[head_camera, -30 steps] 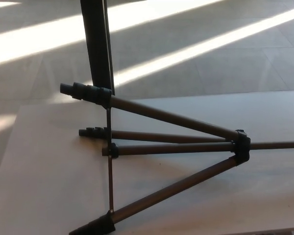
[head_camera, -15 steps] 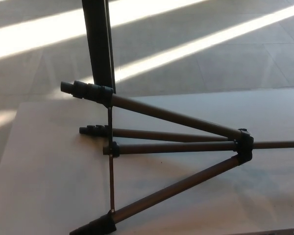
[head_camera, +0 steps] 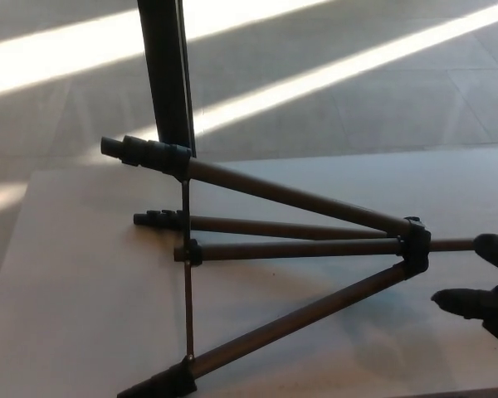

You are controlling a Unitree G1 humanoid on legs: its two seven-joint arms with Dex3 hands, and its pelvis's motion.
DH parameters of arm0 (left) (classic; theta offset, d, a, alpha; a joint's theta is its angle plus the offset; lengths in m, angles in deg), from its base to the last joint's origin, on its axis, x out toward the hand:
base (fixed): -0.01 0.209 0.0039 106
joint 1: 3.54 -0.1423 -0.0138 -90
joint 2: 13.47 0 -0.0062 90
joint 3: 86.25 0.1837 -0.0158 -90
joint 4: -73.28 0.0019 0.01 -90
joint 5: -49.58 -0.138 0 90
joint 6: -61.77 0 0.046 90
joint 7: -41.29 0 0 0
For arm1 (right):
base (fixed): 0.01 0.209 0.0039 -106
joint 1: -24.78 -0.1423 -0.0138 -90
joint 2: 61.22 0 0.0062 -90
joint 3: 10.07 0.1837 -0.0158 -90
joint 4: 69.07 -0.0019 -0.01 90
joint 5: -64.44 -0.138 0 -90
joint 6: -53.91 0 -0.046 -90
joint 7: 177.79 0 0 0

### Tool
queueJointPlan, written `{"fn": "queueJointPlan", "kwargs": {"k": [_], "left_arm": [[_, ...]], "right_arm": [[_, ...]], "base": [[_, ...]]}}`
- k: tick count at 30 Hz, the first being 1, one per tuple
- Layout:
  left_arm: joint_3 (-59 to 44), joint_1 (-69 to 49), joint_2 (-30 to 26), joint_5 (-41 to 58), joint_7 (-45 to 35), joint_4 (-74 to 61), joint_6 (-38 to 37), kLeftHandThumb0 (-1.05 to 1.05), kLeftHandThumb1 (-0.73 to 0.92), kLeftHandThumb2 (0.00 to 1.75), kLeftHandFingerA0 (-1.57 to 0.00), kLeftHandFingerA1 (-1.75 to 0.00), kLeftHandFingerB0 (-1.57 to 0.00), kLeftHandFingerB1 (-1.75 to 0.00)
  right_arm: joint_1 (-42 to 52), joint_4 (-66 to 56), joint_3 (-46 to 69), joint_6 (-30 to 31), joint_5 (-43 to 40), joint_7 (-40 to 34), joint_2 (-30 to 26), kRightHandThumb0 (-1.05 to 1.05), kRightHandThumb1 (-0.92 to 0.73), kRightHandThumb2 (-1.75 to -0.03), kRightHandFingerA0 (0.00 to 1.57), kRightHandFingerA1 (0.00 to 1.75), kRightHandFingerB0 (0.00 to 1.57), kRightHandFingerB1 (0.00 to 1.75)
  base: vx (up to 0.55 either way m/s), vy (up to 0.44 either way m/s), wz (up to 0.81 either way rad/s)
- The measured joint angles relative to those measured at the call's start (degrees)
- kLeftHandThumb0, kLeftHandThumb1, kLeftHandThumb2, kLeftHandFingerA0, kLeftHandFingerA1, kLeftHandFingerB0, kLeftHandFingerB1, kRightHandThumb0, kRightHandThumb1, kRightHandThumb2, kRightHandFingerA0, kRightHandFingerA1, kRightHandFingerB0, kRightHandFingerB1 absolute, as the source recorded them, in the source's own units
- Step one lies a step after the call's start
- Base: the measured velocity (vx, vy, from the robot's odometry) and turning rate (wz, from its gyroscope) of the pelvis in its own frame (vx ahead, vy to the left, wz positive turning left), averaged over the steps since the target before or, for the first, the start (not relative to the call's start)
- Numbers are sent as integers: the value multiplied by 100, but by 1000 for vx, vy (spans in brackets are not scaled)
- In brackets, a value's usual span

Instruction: Use both hands of the robot to pick up the tripod lying in the middle of the desk and make it stand upright on the desk

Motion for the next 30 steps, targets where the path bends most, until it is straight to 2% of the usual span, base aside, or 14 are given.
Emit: {"fn": "queueJointPlan", "kwargs": {"k": [3, 8, 12, 14, 19, 22, 25, 26, 27, 28, 30], "left_arm": [[604, 518, 144, -181, -60, -28, 28, -65, 65, 60, -66, -58, -62, -50], [1546, 1052, 442, -529, -121, 3, 93, -66, 66, 60, -66, -57, -59, -48], [2281, 1259, 749, -834, -150, 68, 159, -66, 64, 59, -72, -65, -63, -54], [2595, 1278, 882, -977, -150, 106, 176, -65, 64, 59, -66, -66, -59, -53], [3385, 1289, 1184, -1384, -149, 324, 197, -65, 65, 59, -66, -68, -57, -52], [3784, 1320, 1300, -1626, -150, 487, 220, -65, 64, 59, -62, -67, -62, -55], [4119, 1367, 1377, -1860, -150, 640, 231, -64, 63, 59, -64, -78, -62, -56], [4226, 1382, 1404, -1943, -150, 684, 231, -65, 64, 59, -64, -87, -59, -57], [4340, 1397, 1436, -2031, -151, 732, 232, -64, 63, 58, -64, -78, -55, -46], [4452, 1411, 1461, -2106, -152, 773, 232, -63, 62, 59, -67, -84, -56, -48], [4681, 1439, 1498, -2278, -152, 857, 230, -63, 62, 59, -67, -84, -56, -48]], "right_arm": [[9, -89, -120, 133, -83, -5, 11, -75, -75, -63, 67, 81, 61, 52], [19, -149, -246, 330, -208, -30, 24, -75, -76, -63, 66, 82, 61, 52], [23, -159, -333, 462, -295, -44, 38, -74, -76, -63, 67, 82, 60, 52], [23, -160, -381, 512, -334, -46, 45, -75, -76, -63, 67, 82, 60, 52], [19, -160, -435, 631, -421, -49, 52, -75, -76, -63, 68, 83, 61, 52], [11, -160, -438, 696, -457, -65, 55, -75, -76, -63, 70, 83, 62, 52], [4, -161, -437, 760, -501, -100, 56, -74, -77, -64, 67, 85, 60, 52], [4, -161, -436, 778, -519, -109, 57, -74, -78, -63, 68, 85, 61, 52], [3, -161, -437, 798, -536, -118, 60, -74, -77, -63, 68, 85, 61, 52], [3, -161, -437, 815, -551, -126, 64, -74, -77, -63, 69, 85, 61, 52], [3, -165, -437, 855, -589, -147, 72, -74, -77, -63, 69, 85, 61, 52]], "base": [[0, 0, 0], [0, 0, 0], [0, 0, 0], [0, 0, 0], [0, 0, 0], [0, 0, 0], [0, 0, 0], [0, 0, 0], [0, 0, 0], [0, 0, 0], [0, 0, 0]]}}
